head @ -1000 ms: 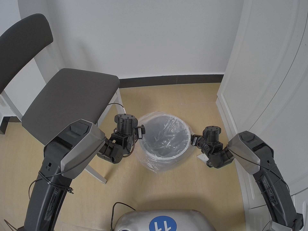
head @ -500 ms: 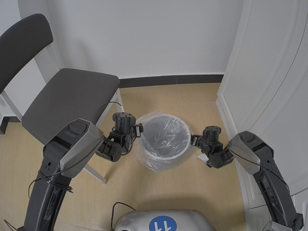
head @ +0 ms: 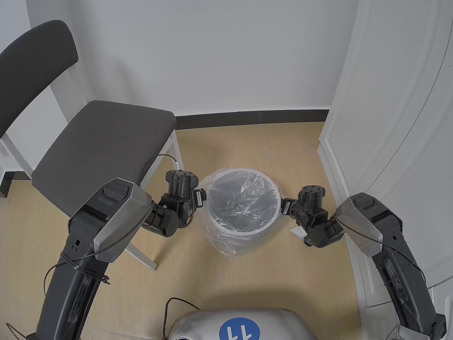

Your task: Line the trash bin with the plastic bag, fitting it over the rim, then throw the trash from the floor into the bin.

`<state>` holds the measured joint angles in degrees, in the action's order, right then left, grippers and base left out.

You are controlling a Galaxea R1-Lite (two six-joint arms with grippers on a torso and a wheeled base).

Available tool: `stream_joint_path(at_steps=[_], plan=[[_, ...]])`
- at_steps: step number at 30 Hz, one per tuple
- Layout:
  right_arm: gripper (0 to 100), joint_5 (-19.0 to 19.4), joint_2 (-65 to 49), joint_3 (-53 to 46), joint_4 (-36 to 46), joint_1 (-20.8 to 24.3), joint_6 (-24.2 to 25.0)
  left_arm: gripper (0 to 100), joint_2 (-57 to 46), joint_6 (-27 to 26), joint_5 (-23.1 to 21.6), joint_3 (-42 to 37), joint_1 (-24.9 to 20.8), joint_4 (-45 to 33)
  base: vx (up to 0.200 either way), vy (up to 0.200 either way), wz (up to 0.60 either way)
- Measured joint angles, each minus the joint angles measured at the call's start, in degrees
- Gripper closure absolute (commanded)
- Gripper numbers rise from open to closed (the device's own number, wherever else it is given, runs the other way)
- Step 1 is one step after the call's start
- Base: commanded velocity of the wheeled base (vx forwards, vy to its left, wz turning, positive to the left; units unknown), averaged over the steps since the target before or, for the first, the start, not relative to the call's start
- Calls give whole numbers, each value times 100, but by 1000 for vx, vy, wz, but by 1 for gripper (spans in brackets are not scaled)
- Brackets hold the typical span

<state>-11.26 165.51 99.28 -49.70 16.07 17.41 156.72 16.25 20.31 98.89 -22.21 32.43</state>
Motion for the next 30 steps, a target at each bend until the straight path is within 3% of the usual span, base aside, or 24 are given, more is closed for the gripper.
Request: stream_joint_path(at_steps=[12,30], plan=[[0,0,0,2,-2,-2,0,0,201,378,-12,461,35,-878,0,0,0],[0,-41,0,11,44,5,-68,0,315,416,-15,588,85,-1125,0,0,0]])
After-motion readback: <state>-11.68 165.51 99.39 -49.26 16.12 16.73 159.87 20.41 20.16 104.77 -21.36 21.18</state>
